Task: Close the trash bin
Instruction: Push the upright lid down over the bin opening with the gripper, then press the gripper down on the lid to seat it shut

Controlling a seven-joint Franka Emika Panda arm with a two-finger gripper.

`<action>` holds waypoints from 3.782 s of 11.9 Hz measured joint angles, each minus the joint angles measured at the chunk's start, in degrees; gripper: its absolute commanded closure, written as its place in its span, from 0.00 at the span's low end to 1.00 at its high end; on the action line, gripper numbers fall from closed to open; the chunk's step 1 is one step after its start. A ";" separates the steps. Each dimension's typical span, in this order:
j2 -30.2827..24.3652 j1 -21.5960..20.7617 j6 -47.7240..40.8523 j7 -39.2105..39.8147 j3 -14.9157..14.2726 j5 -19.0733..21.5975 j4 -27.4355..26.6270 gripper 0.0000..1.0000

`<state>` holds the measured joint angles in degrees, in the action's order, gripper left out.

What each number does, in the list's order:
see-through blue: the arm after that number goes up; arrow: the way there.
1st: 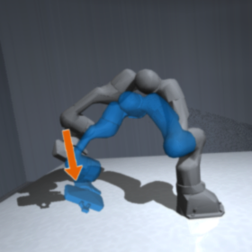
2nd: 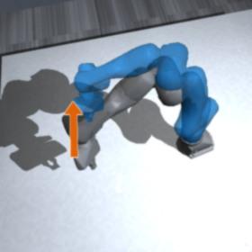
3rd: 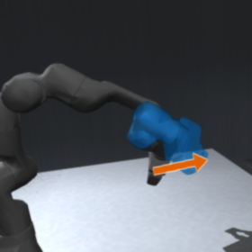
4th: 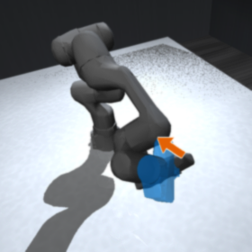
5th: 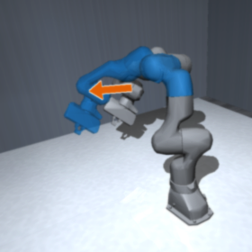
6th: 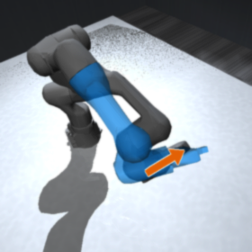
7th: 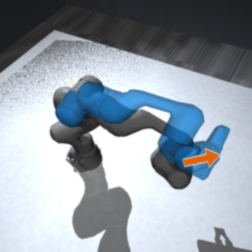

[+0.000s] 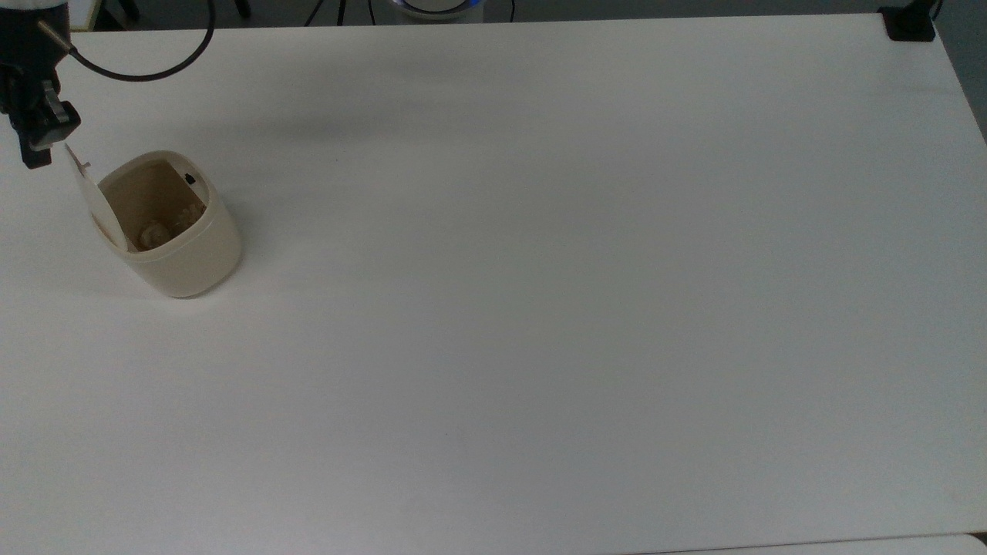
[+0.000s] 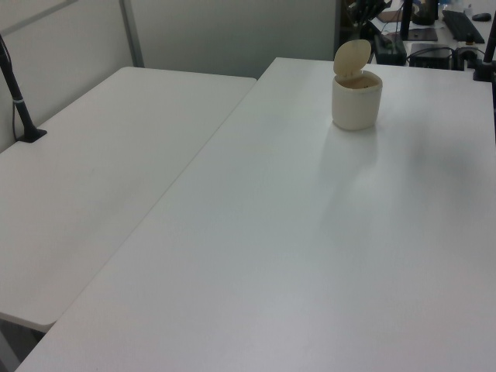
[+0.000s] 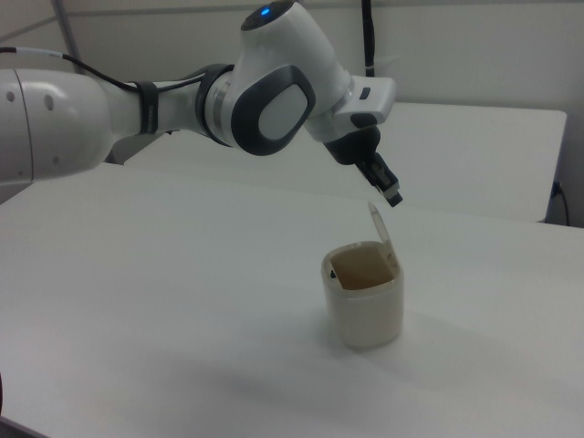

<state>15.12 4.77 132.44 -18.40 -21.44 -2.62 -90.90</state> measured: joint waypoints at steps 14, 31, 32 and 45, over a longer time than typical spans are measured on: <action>1.86 -2.90 -11.69 7.39 4.65 2.38 -4.14 1.00; 2.46 0.10 -7.90 12.65 2.56 13.38 -5.54 1.00; 2.18 0.46 -7.90 12.67 2.51 13.85 -5.51 1.00; 1.62 2.88 -11.51 20.11 2.04 14.19 -6.50 1.00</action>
<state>16.73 7.66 120.93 1.71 -19.39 11.56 -97.41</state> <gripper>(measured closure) 0.991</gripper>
